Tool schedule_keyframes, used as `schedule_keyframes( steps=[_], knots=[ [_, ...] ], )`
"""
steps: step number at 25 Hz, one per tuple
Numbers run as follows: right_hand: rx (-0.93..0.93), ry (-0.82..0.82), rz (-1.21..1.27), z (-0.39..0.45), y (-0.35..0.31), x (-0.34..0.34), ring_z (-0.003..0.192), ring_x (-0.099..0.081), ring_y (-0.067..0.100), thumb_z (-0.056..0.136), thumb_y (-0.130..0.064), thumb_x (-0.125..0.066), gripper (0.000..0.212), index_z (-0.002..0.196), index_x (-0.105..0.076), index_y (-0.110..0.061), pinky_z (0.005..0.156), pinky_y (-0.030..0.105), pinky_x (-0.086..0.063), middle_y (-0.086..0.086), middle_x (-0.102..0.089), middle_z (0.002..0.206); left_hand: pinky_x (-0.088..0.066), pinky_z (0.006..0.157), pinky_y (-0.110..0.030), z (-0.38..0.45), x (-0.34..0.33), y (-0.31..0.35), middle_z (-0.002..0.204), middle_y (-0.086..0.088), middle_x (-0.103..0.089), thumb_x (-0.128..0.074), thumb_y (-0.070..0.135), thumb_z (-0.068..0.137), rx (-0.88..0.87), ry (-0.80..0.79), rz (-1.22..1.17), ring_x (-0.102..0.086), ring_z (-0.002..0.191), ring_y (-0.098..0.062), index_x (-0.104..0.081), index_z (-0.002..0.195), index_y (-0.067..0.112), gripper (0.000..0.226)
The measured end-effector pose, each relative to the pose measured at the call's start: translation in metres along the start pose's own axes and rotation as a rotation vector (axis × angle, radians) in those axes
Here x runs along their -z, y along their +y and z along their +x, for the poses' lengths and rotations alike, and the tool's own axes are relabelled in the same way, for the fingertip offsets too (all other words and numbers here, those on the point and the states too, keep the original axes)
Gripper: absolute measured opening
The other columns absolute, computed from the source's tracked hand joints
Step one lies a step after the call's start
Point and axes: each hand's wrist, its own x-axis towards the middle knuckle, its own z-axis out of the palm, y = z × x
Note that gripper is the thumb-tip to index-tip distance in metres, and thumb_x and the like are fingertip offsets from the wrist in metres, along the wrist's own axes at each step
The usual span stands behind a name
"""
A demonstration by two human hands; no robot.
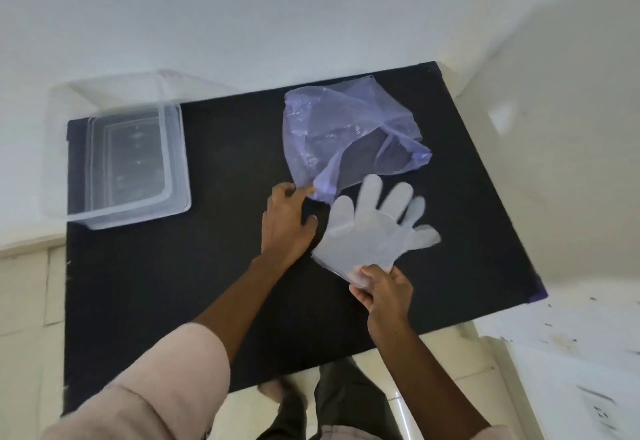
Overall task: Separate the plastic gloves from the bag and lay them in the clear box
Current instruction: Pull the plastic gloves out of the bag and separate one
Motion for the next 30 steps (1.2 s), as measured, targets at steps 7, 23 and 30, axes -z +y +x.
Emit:
schedule_keyframes(
  steps=[7,23,30],
  knots=[
    [-0.072,-0.055,-0.069,-0.061,0.082,-0.009,0.087,-0.067,0.031,0.079,-0.001,-0.071,0.014,0.081,-0.066,-0.013,0.06,0.034,-0.06,0.014,-0.068,0.099,-0.056,0.071,-0.035,-0.127,0.017,-0.066,0.1,-0.006,-0.069,-0.055,0.042,0.092,0.835,-0.14,-0.766,-0.068,0.09,-0.021,-0.06,0.112,0.02,0.03],
    [0.028,-0.422,-0.691,-0.089,0.114,-0.037,0.085,-0.071,0.026,0.079,-0.019,-0.073,0.025,0.1,-0.064,-0.009,0.062,0.032,-0.057,0.013,-0.071,0.101,-0.057,0.058,-0.031,-0.175,0.054,-0.142,0.087,-0.011,-0.074,-0.067,0.023,0.087,0.933,-0.007,-0.84,-0.072,0.066,-0.018,-0.07,0.091,0.009,0.014],
    [0.845,-0.384,-1.616,-0.102,0.084,-0.022,0.068,-0.061,0.011,0.08,-0.055,-0.066,0.031,0.081,-0.05,-0.028,0.071,0.03,-0.056,-0.007,-0.062,0.075,-0.056,0.065,-0.036,-0.176,0.065,-0.137,0.086,-0.011,-0.076,-0.042,0.043,0.095,0.99,-0.035,-0.96,-0.072,0.08,-0.025,-0.07,0.093,0.008,0.045]
  ],
)
